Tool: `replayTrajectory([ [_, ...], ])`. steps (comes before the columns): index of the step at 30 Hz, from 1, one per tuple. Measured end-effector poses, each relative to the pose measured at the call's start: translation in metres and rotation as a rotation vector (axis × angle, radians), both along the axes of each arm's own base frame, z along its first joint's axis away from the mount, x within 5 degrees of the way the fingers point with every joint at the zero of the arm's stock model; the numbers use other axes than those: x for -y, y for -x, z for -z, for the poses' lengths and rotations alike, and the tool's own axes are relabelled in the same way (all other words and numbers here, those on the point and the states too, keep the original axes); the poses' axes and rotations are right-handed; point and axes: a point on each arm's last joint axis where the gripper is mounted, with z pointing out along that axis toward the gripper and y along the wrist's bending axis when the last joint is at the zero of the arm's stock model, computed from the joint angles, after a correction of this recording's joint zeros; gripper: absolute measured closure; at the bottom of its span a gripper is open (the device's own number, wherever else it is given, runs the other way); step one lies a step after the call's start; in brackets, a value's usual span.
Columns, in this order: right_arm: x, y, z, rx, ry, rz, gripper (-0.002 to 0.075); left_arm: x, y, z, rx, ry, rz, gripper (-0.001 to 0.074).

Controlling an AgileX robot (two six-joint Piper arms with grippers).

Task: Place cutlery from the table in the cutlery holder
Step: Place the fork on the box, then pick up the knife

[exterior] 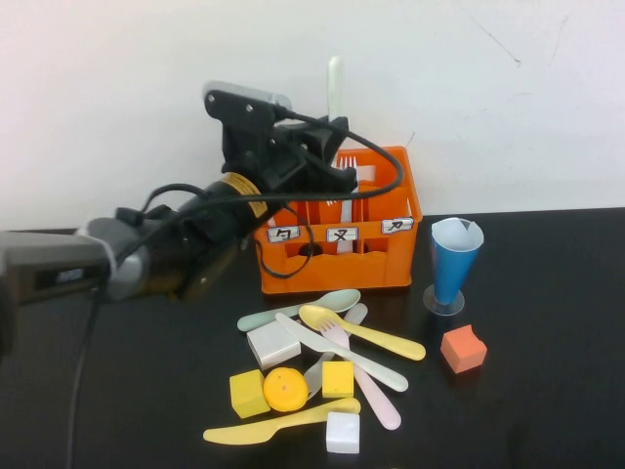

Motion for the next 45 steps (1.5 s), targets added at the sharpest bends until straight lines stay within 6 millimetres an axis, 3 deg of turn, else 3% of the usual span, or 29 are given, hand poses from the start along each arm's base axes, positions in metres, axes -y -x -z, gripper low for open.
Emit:
replayTrajectory([
  [11, 0.000, 0.000, 0.000, 0.000, 0.000, 0.000, 0.0729, 0.012, -0.030, 0.035, 0.033, -0.067, -0.004, 0.0678],
  [21, 0.000, 0.000, 0.000, 0.000, 0.000, 0.000, 0.0729, 0.011, -0.039, 0.061, -0.031, -0.122, -0.012, 0.0428],
  [25, 0.000, 0.000, 0.000, 0.000, 0.000, 0.000, 0.0729, 0.009, -0.032, 0.042, -0.004, -0.137, 0.001, 0.0413],
  [28, 0.000, 0.000, 0.000, 0.000, 0.000, 0.000, 0.0729, 0.003, -0.016, 0.005, 0.053, -0.126, 0.003, 0.0497],
  [31, 0.000, 0.000, 0.000, 0.000, 0.000, 0.000, 0.0729, -0.013, 0.008, -0.031, 0.106, -0.118, -0.004, 0.0650],
  [35, 0.000, 0.000, 0.000, 0.000, 0.000, 0.000, 0.0729, -0.044, 0.049, -0.066, 0.157, -0.117, -0.035, 0.0719],
  [39, 0.000, 0.000, 0.000, 0.000, 0.000, 0.000, 0.0729, -0.068, 0.097, -0.079, 0.184, -0.141, -0.051, 0.0730],
  [45, 0.000, 0.000, 0.000, 0.000, 0.000, 0.000, 0.0729, -0.080, 0.153, -0.069, 0.166, -0.226, 0.025, 0.0734],
])
